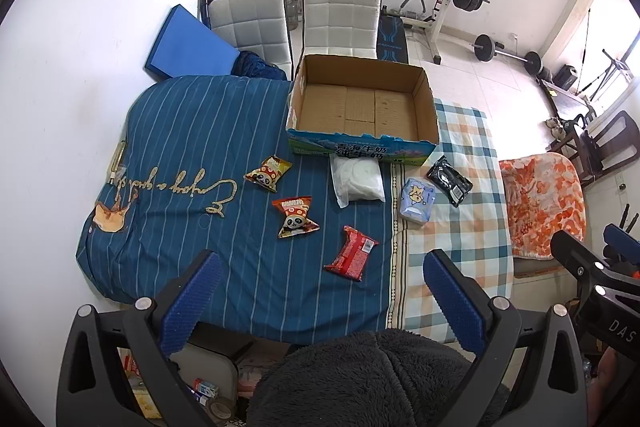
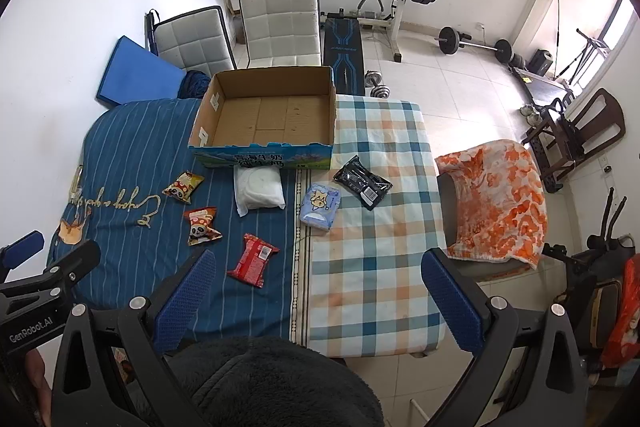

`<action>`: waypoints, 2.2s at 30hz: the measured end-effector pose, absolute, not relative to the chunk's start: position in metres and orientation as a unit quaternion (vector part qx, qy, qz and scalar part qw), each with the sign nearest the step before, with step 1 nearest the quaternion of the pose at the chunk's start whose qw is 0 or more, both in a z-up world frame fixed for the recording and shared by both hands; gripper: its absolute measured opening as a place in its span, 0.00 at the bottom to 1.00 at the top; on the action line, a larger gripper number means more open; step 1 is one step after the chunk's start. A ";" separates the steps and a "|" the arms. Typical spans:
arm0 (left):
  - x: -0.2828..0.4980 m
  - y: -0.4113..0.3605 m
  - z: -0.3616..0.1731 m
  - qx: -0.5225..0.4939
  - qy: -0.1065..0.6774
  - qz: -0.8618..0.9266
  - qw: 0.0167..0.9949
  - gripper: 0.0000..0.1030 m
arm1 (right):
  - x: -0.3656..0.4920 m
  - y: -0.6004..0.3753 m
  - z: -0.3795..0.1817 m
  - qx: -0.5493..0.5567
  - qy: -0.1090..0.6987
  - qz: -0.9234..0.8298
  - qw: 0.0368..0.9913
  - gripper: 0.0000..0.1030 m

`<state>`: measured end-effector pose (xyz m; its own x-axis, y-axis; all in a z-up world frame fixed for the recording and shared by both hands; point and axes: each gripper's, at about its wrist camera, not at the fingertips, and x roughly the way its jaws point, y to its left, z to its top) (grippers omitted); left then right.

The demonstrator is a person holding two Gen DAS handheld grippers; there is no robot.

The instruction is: Organize soft objects

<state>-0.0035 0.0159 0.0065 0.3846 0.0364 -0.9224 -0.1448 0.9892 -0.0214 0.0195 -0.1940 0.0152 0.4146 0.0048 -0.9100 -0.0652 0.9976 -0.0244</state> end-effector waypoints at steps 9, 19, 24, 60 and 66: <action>-0.003 0.017 0.005 -0.053 0.553 0.054 0.830 1.00 | 0.022 -0.194 0.013 -0.029 0.543 0.023 0.839 1.00; 0.045 0.008 -0.074 -0.022 0.590 0.052 0.805 1.00 | 0.065 -0.228 -0.054 -0.009 0.585 -0.002 0.811 1.00; 0.068 -0.005 -0.162 -0.007 0.651 0.035 0.758 1.00 | 0.095 -0.252 -0.140 -0.008 0.641 -0.017 0.767 1.00; 0.075 -0.032 -0.301 -0.057 0.693 0.082 0.714 0.43 | 0.161 -0.242 -0.375 -0.031 0.746 0.061 0.663 1.00; 0.092 0.008 -0.257 -0.083 0.668 0.107 0.732 0.43 | 0.187 -0.190 -0.349 -0.012 0.730 0.098 0.676 1.00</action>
